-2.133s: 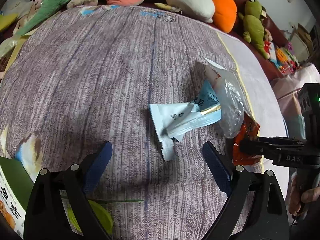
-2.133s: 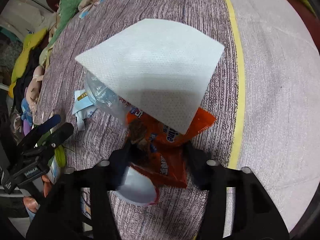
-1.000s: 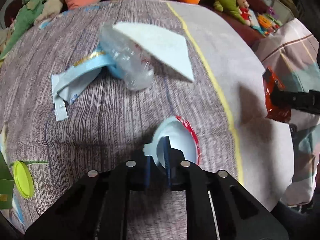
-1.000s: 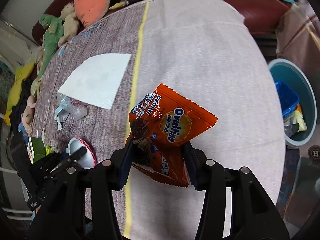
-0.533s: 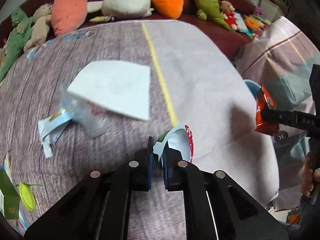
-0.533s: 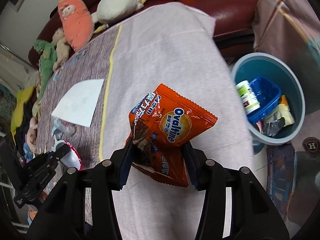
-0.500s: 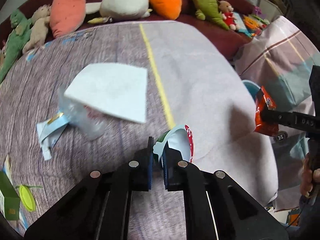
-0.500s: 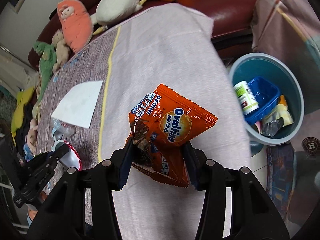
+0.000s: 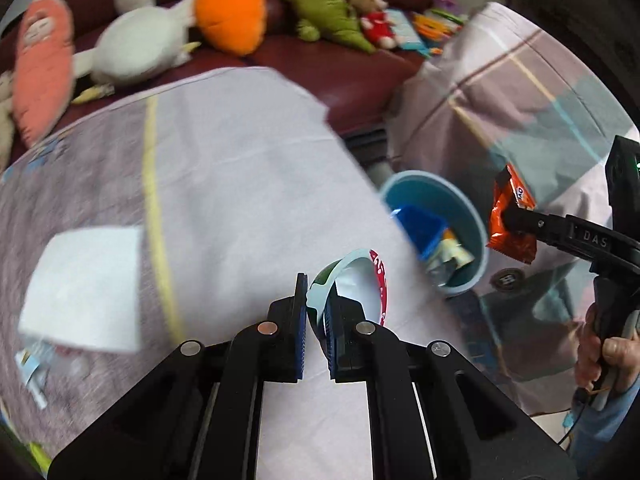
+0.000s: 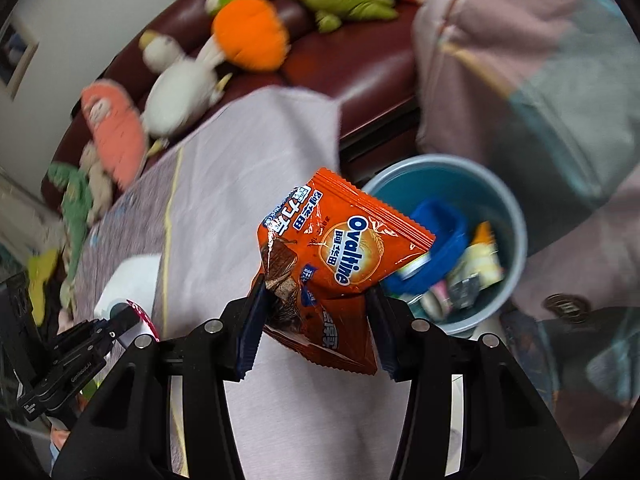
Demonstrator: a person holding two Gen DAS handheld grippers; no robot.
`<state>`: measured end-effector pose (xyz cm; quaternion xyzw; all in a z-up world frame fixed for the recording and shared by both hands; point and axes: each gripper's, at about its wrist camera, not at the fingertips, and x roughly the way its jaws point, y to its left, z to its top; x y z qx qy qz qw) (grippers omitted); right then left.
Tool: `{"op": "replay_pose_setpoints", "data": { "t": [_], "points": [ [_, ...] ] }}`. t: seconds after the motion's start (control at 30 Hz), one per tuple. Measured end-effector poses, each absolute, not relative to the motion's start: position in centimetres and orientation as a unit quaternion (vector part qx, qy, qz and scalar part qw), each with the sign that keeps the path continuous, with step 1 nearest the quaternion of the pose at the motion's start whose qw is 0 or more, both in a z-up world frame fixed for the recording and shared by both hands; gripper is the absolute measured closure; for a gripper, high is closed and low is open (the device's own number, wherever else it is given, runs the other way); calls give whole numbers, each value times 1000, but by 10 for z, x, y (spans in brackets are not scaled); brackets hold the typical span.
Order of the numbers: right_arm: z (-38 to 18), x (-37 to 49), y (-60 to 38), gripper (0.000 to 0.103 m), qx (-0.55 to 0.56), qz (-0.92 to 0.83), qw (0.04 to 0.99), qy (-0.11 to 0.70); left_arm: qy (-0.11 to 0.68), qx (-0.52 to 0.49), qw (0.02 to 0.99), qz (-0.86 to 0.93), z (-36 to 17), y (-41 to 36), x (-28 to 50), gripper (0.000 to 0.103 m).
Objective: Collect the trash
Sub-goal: 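Carry the cup and Ovaltine packet over the bin and open both tools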
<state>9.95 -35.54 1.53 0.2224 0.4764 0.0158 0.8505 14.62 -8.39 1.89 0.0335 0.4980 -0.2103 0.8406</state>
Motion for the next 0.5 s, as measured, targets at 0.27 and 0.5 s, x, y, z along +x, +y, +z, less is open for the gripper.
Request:
{"op": "replay_pose_setpoints", "data": {
  "t": [0.27, 0.5],
  "points": [
    [12, 99, -419, 57, 250, -26, 849, 464, 517, 60, 811, -266, 2, -177, 163, 94],
    [1, 112, -444, 57, 258, -34, 844, 468, 534, 77, 796, -275, -19, -227, 183, 94]
  ]
}}
